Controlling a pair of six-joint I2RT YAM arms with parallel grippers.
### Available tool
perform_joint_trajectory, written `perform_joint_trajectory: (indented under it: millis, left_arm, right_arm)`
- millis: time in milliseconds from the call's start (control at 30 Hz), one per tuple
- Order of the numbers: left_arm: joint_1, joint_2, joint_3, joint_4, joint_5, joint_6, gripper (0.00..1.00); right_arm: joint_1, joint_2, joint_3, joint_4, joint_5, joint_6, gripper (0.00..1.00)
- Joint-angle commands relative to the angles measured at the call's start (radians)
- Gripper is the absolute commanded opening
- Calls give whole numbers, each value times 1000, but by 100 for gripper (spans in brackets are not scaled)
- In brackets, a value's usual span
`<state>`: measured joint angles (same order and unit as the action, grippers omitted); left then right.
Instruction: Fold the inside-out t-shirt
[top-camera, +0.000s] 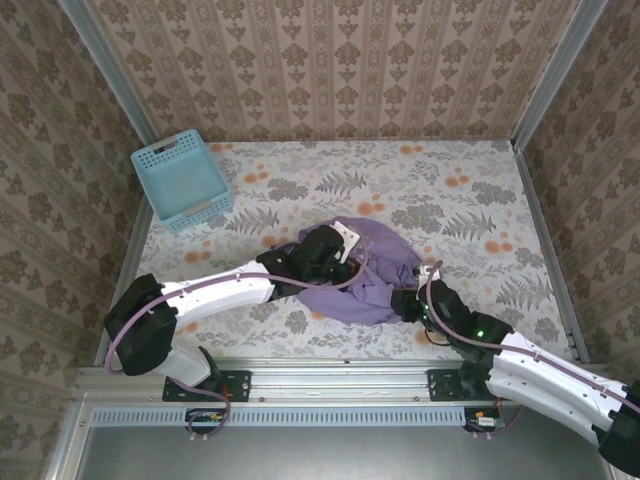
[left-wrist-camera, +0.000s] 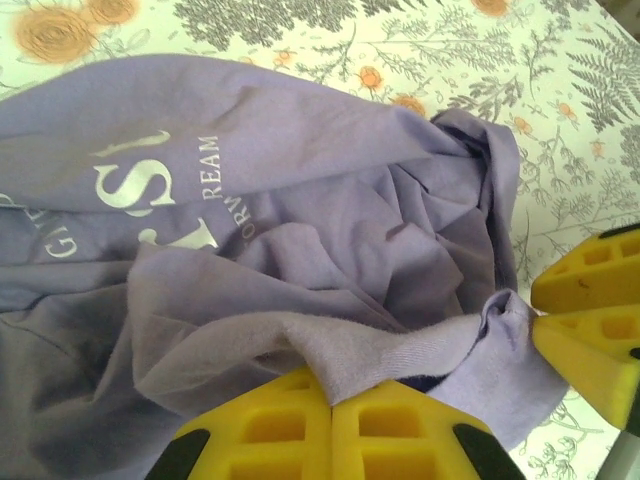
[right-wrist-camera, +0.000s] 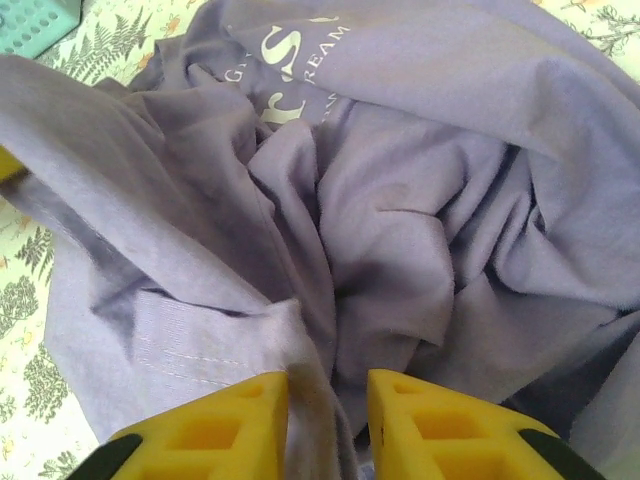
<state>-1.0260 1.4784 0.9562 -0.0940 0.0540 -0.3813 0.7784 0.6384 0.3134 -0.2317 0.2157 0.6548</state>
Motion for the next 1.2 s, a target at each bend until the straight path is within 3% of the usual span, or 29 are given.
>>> perform_joint_trajectory:
  millis: [0,333,600,633,833,1033,1167]
  left_arm:
    - [5,-13,-20,32,46,2,0]
    - [8,-8,-10,32,49,3,0]
    - [15,-13,-12,27,46,7,0]
    - [17,-12,-12,28,48,7,0]
    - [53,-31,-27,45,89,-11,0]
    - [122,-87,-44,57,154,-36,0]
    - [237,-122,-79,100,252,-101,0]
  right_arm:
    - [-7,32,94,-117,-39,-60,32]
    - [-10,270,224,-185,-21,-129,37]
    - [-36,324,240,-167,-1,-148,39]
    - [-39,328,240,-162,-9,-151,38]
    - [-50,328,253,-159,-46,-168,0]
    - [-50,214,257,-202,-28,-183,0]
    - [-50,87,244,-206,-54,-216,0]
